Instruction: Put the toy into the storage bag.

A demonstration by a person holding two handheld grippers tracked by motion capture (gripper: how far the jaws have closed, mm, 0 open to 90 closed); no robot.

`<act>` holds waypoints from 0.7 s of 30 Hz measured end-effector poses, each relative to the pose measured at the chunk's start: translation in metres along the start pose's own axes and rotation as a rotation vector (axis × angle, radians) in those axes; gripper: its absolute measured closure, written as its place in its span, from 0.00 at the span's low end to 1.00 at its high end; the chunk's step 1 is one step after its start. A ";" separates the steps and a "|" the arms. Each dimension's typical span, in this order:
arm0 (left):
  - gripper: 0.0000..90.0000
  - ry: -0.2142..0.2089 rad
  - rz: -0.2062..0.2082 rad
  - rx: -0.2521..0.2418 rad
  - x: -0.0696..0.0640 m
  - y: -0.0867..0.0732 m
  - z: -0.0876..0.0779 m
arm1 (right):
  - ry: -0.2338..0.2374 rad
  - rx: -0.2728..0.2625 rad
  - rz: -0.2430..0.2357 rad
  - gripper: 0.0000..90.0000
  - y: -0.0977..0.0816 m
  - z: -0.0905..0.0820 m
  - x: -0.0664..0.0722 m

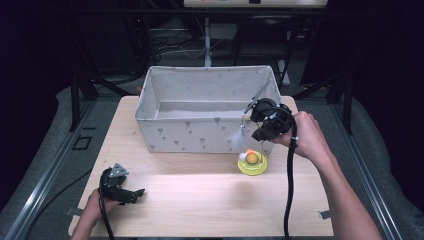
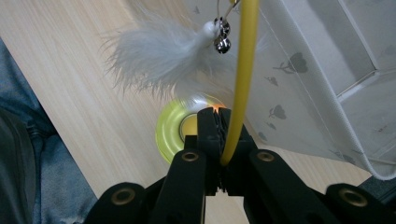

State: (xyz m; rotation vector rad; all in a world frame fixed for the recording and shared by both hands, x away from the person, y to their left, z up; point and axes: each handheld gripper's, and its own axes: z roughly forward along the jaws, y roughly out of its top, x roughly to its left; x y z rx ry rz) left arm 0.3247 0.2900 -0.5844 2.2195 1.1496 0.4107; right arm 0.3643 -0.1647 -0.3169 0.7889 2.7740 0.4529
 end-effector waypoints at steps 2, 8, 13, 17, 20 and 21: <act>0.00 0.000 0.000 0.000 0.000 0.000 0.000 | 0.002 -0.003 0.002 0.98 0.001 -0.002 -0.001; 0.00 0.000 0.001 0.000 0.000 0.000 0.000 | 0.010 -0.015 0.005 0.98 0.004 -0.008 -0.003; 0.00 0.000 0.001 0.000 0.000 0.000 0.000 | 0.006 -0.019 0.002 0.98 0.007 -0.014 -0.005; 0.00 -0.001 0.001 0.000 0.000 0.000 0.000 | 0.007 -0.027 0.006 0.98 0.010 -0.020 -0.005; 0.00 0.000 0.001 0.000 0.000 0.000 0.000 | 0.003 -0.026 0.002 0.98 0.012 -0.023 -0.005; 0.00 0.000 0.001 0.000 0.000 0.000 0.000 | 0.005 -0.025 0.002 0.98 0.012 -0.025 -0.006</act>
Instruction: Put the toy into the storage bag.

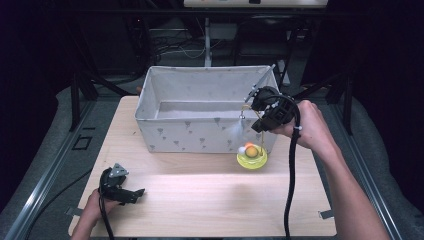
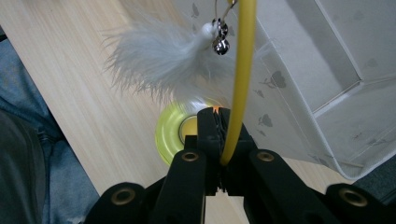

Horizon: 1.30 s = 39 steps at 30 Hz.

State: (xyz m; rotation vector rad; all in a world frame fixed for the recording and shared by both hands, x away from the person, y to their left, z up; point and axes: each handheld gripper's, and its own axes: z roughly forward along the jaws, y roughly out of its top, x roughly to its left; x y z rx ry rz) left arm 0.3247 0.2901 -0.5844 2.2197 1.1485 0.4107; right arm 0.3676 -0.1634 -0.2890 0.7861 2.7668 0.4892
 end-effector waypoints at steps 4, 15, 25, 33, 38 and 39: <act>0.00 0.000 0.000 0.000 0.000 0.000 0.000 | 0.000 -0.005 0.001 0.98 0.002 -0.005 -0.001; 0.00 -0.002 -0.001 0.000 0.000 0.000 0.000 | -0.008 -0.021 0.000 0.98 0.008 -0.022 -0.005; 0.00 0.000 0.001 0.000 0.000 0.000 0.000 | -0.013 -0.033 0.001 0.98 0.014 -0.035 -0.007; 0.00 -0.001 0.000 -0.001 0.000 0.000 0.000 | -0.016 -0.029 0.002 0.98 0.018 -0.046 -0.009; 0.00 -0.008 0.002 0.008 0.000 0.000 -0.001 | -0.017 -0.023 0.007 0.98 0.023 -0.051 -0.012; 0.00 -0.008 0.002 0.008 0.000 0.000 -0.001 | -0.017 -0.025 0.005 0.98 0.023 -0.052 -0.013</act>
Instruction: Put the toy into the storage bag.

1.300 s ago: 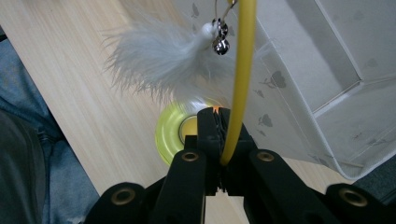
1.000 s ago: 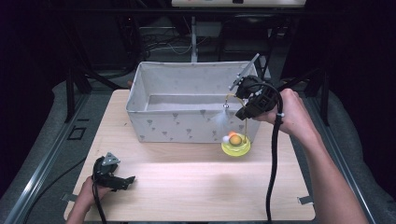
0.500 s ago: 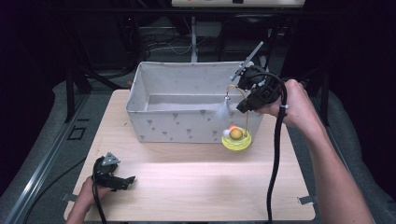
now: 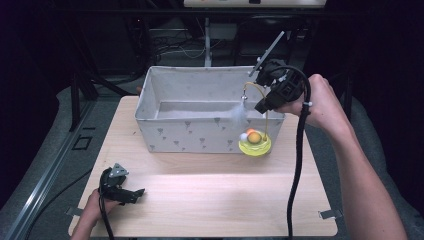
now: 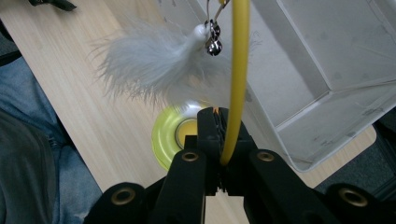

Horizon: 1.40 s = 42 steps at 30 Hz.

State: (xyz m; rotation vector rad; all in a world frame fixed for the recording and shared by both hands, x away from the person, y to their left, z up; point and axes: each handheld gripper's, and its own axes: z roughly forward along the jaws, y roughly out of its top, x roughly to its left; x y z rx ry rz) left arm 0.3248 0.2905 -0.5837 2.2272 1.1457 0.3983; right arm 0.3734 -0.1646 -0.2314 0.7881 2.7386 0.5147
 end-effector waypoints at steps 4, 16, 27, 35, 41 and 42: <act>0.00 0.000 0.000 0.000 0.000 0.000 0.000 | -0.006 0.006 0.008 0.98 0.004 -0.005 -0.004; 0.00 0.001 -0.001 -0.003 0.000 0.000 0.000 | -0.016 0.003 0.012 0.98 0.011 -0.013 -0.011; 0.00 0.000 0.001 -0.003 0.000 0.000 0.000 | -0.029 -0.003 0.025 0.98 0.019 -0.020 -0.020; 0.00 0.001 -0.001 -0.004 0.000 0.000 0.000 | -0.045 -0.015 0.037 0.98 0.026 -0.026 -0.027; 0.00 0.001 -0.001 -0.003 0.000 0.000 0.000 | -0.059 -0.034 0.062 0.98 0.029 -0.031 -0.034; 0.00 0.001 -0.001 -0.003 0.000 0.000 0.000 | -0.065 -0.032 0.063 0.98 0.029 -0.032 -0.034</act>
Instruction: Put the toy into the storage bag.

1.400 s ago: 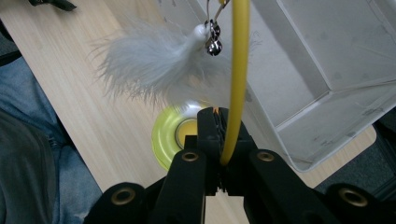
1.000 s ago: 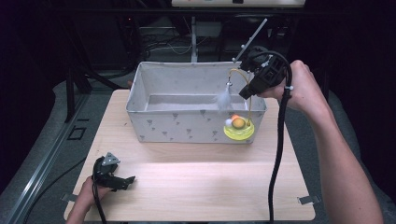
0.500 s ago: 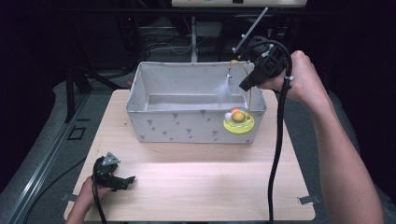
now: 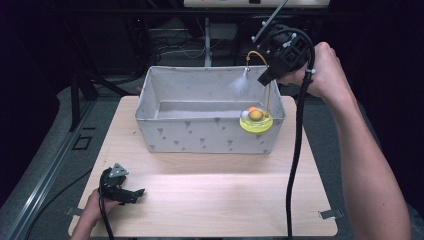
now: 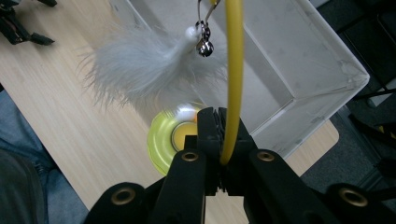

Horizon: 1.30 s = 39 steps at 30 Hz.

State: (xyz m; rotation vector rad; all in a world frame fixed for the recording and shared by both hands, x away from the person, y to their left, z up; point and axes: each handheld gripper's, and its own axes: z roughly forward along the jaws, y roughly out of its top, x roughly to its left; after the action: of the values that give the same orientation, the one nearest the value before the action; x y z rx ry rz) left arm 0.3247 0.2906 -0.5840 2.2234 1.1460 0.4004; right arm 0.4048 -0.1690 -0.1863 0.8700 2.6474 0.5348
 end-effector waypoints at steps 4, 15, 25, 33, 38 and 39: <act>0.00 0.000 -0.001 0.000 0.000 0.000 0.000 | -0.013 0.002 0.015 0.98 0.003 0.000 -0.005; 0.00 0.000 0.000 0.001 0.000 0.000 0.000 | -0.045 -0.001 0.059 0.98 0.011 0.001 -0.022; 0.00 0.000 0.001 0.001 0.000 0.000 0.000 | -0.075 -0.021 0.100 0.98 0.020 0.004 -0.036; 0.00 0.000 0.000 0.000 0.000 0.000 0.000 | -0.102 -0.016 0.127 0.98 0.025 0.014 -0.050; 0.00 0.000 0.001 0.000 0.000 0.000 0.000 | -0.117 -0.022 0.150 0.98 0.026 0.022 -0.058; 0.00 0.000 0.001 0.000 0.000 0.000 0.000 | -0.118 -0.019 0.156 0.98 0.027 0.024 -0.060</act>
State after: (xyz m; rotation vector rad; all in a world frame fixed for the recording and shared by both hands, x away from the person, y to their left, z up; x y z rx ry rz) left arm 0.3246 0.2907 -0.5840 2.2242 1.1452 0.4000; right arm 0.4737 -0.1798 -0.1857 1.0737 2.4787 0.5275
